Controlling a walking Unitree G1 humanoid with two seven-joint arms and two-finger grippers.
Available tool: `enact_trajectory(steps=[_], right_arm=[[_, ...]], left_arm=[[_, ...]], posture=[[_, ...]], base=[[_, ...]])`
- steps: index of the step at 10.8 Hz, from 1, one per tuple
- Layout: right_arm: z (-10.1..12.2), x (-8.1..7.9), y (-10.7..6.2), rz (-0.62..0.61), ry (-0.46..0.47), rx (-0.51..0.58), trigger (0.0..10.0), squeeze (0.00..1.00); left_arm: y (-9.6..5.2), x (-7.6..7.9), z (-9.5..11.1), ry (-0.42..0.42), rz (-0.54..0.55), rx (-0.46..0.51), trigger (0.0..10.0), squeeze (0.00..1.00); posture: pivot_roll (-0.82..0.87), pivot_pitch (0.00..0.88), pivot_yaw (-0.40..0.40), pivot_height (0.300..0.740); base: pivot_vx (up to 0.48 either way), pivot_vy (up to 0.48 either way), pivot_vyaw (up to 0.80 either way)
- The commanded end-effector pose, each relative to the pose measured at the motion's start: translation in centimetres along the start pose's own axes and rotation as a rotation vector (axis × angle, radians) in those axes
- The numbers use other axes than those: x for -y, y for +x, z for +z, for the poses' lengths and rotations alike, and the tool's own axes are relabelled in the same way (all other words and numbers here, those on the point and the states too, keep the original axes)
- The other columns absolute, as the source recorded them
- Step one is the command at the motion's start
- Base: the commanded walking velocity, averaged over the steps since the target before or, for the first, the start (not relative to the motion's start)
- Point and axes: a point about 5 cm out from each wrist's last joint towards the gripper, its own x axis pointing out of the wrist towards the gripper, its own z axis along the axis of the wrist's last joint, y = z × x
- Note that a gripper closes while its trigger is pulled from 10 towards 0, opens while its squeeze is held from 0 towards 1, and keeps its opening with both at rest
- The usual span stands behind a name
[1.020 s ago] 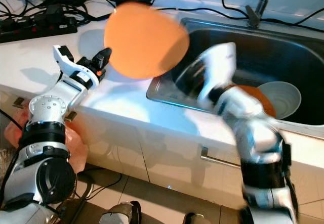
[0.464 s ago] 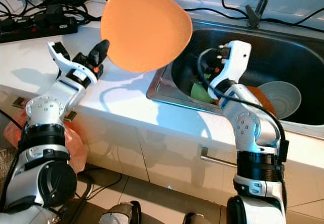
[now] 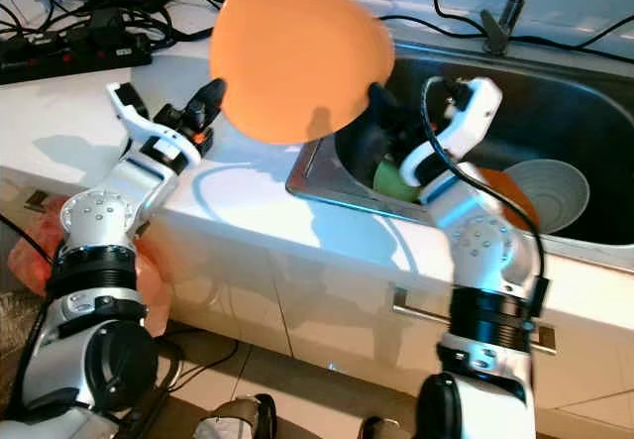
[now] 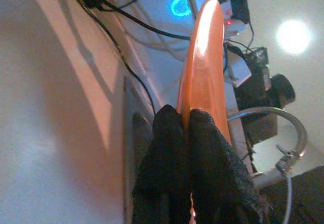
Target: Kitchen organization
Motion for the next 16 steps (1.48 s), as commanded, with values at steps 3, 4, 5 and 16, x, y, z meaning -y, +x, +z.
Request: enact_trajectory(steps=[3, 4, 5, 16], right_arm=[[-0.1, -1.4, 1.0, 0.094, 0.034, 0.013, 10.0, 0.0], [-0.2, -1.5, 1.1, 0.11, 0.036, 0.011, 10.0, 0.0], [-0.2, -1.5, 1.2, 0.124, 0.039, 0.021, 5.8, 0.0], [2.0, -0.6, 2.3, 0.085, 0.065, 0.108, 0.0, 0.0]], left_arm=[[0.2, 1.7, -0.5, -0.005, -0.084, -0.011, 0.0, 0.0], [0.1, 1.9, -1.1, -0.017, -0.088, -0.023, 0.0, 0.0], [0.0, 1.9, -1.5, -0.023, -0.089, -0.03, 0.0, 0.0], [-0.5, 2.5, -2.9, -0.083, -0.112, -0.106, 0.0, 0.0]], posture=[[0.1, 0.099, 0.02, 0.74], [0.1, 0.1, 0.018, 0.74], [0.1, 0.102, 0.017, 0.74], [0.1, 0.107, 0.011, 0.74]], base=[[0.0, 0.0, 0.0], [0.0, 0.0, 0.0], [0.0, 0.0, 0.0], [0.0, 0.0, 0.0]])
